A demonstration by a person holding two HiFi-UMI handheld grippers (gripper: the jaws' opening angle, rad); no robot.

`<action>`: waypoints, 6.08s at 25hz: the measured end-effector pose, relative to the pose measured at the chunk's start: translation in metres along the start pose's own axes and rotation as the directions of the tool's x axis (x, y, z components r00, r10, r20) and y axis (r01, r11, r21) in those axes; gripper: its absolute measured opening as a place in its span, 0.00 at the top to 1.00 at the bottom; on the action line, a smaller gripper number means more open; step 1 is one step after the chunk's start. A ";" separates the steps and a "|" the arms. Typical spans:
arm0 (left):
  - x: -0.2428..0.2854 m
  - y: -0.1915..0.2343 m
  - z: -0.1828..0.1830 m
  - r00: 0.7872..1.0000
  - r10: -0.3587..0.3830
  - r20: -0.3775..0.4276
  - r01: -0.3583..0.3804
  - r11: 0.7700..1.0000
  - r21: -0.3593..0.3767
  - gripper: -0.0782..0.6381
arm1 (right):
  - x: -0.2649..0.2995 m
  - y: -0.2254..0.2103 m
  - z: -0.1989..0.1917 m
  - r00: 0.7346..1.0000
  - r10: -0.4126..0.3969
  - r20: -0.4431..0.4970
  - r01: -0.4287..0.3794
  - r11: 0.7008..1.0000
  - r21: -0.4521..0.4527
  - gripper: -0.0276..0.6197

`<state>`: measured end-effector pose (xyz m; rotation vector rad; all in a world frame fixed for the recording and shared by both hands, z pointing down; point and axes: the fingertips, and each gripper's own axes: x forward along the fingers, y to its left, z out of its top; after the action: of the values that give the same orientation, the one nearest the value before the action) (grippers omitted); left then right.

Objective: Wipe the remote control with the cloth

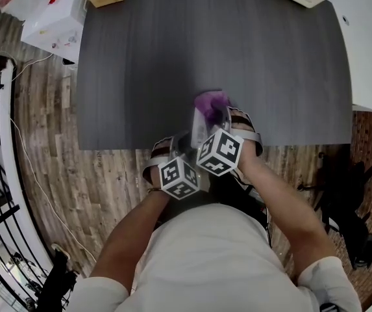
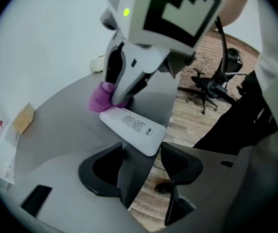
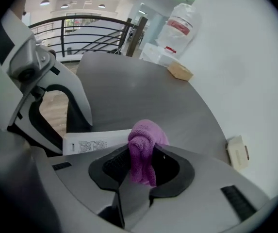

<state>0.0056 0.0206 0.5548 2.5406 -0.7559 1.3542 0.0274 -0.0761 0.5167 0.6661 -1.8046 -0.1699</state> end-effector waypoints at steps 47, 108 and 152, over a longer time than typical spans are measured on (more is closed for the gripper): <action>-0.003 0.005 0.004 0.985 0.142 0.094 -0.116 0.965 -0.237 0.55 | -0.021 0.058 0.011 0.969 0.115 -0.217 -0.239 0.649 -0.722 0.77; 0.006 -0.008 0.022 0.985 0.174 -0.004 -0.174 0.985 0.016 0.46 | -0.052 0.065 -0.075 0.831 0.525 0.182 -0.510 0.590 0.626 0.77; -0.012 -0.001 -0.012 0.938 -0.339 0.072 0.328 0.936 0.130 0.46 | -0.041 0.052 -0.002 0.965 0.251 0.080 -0.246 0.749 0.615 0.77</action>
<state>-0.0078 0.0304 0.5521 2.6797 -0.2422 1.2047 0.0185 -0.0108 0.5056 0.8652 -1.9219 0.6458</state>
